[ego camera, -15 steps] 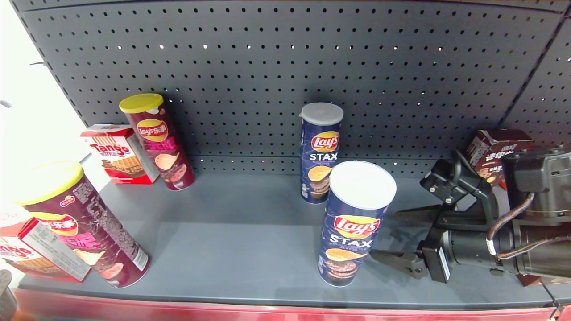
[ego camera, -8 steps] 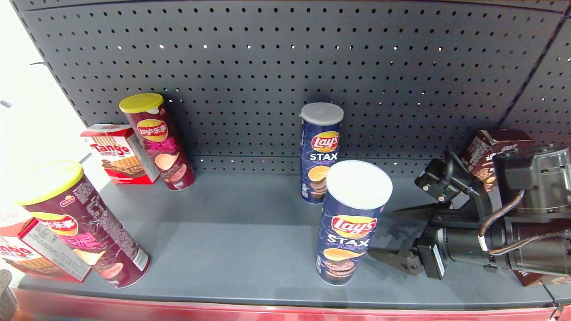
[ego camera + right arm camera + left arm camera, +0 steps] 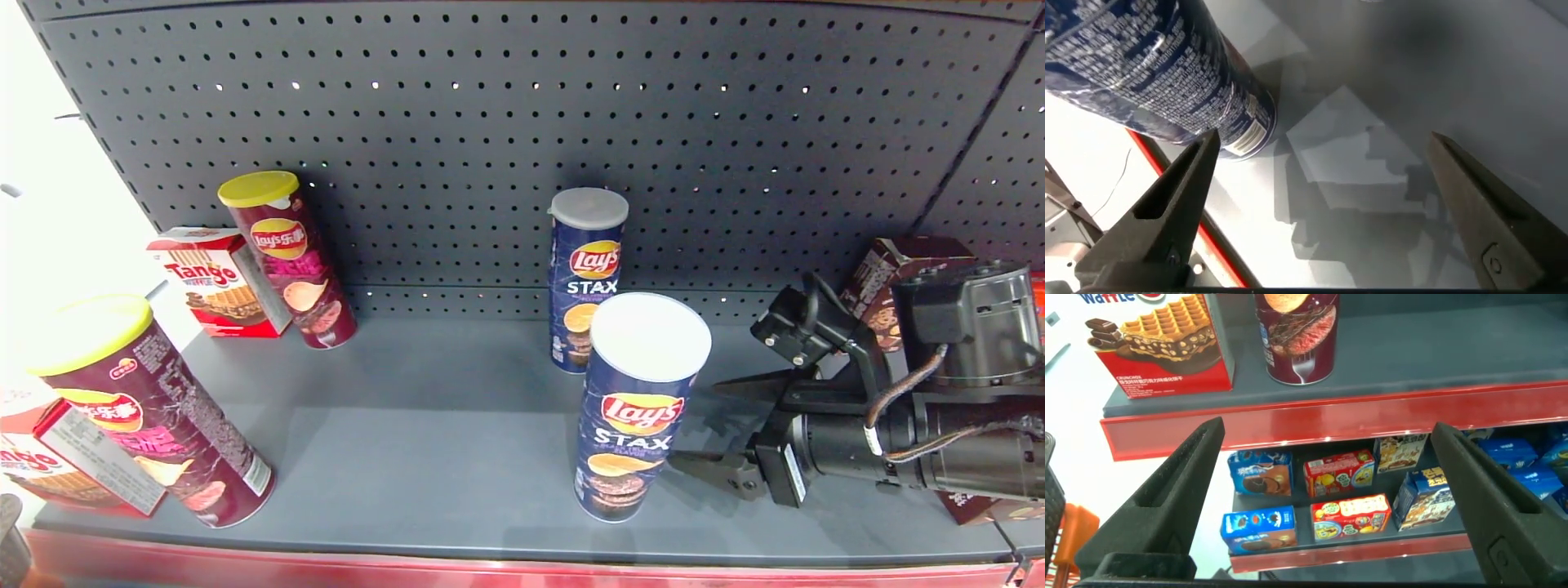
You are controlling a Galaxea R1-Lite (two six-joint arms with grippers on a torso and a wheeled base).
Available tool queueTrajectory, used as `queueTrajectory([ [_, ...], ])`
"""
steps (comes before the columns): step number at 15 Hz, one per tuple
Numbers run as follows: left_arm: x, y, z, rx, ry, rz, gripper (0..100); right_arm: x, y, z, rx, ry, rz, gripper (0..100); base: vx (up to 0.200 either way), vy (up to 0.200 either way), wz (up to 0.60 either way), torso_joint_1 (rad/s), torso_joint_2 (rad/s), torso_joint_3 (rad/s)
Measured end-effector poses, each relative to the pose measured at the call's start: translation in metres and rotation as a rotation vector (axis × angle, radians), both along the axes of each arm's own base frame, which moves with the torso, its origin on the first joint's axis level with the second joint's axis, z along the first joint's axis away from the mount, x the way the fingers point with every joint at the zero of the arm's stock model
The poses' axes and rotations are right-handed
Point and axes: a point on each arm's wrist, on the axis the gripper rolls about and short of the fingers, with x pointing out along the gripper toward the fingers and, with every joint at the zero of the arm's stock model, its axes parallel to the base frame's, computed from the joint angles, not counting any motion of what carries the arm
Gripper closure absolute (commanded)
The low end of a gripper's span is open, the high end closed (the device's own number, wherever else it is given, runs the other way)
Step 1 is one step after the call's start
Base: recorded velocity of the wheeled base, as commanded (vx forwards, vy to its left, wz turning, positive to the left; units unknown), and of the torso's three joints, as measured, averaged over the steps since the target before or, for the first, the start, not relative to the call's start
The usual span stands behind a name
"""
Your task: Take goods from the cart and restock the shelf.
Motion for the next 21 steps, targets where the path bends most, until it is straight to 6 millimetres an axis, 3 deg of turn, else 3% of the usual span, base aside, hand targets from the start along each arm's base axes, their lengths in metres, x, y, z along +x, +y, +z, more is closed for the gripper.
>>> queueTrajectory([
  [7, 0.0, 0.0, 0.0, 0.0, 0.0, 0.0, 0, 0.007, 0.013, -0.001, -0.013, -0.003, 0.034, 0, 0.0, 0.0, 0.0, 0.0, 0.0, 0.0],
  [21, 0.0, 0.0, 0.0, -0.001, 0.0, 0.001, 0, 0.012, 0.018, -0.001, -0.015, -0.007, 0.024, 0, 0.0, 0.0, 0.0, 0.0, 0.0, 0.0],
])
